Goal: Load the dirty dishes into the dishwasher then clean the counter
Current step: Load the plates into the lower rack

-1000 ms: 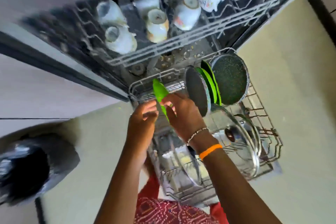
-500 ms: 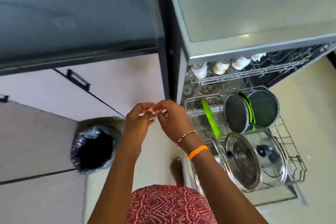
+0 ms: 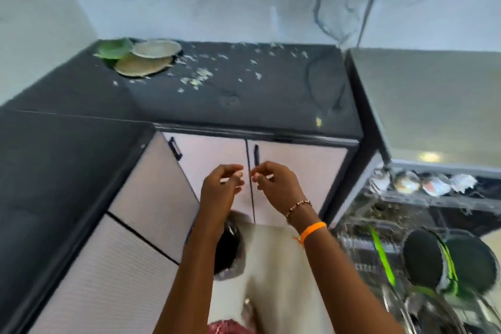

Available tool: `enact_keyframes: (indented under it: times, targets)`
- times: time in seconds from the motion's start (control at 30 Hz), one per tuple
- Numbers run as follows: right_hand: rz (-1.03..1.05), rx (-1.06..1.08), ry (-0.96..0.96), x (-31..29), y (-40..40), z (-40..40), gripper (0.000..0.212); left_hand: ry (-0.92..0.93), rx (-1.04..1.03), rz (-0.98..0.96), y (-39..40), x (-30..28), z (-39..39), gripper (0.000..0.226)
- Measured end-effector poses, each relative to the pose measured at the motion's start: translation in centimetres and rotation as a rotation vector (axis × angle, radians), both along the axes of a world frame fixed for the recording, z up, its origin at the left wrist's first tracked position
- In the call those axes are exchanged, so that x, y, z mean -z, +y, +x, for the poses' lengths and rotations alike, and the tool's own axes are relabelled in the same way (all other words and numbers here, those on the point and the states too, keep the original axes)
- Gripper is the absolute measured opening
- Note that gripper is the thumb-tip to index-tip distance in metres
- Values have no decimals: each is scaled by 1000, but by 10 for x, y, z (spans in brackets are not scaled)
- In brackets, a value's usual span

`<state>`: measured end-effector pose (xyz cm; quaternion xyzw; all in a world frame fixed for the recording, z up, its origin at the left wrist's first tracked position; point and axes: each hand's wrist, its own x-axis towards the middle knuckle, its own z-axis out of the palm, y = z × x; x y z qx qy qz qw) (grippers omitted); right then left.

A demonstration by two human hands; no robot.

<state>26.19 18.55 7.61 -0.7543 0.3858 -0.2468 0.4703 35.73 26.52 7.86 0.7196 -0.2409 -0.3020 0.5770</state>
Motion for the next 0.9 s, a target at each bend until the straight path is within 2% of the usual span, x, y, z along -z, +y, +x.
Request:
enact_keyframes:
  times: [0.2,0.4,0.5,0.7,0.9]
  targets:
    - [-53,-148,-73,-41,-8,115,18,-13,-206,-69,0,-28,93,15]
    - [-101,-212,-56,-48,-38,226,17,-71,-281,-54,-31,-45,191,14]
    - [-36,-212,-105,-43,-53,261,17,-37,-279,-43,-41,-48,225,16]
    - [220,-51,-211,-30,-107,320,15,125,-378,-81,-74,-50,282,21]
    - [366,-168,-104,-9,-179,382,24,374,-465,-108,-128,-50,339,20]
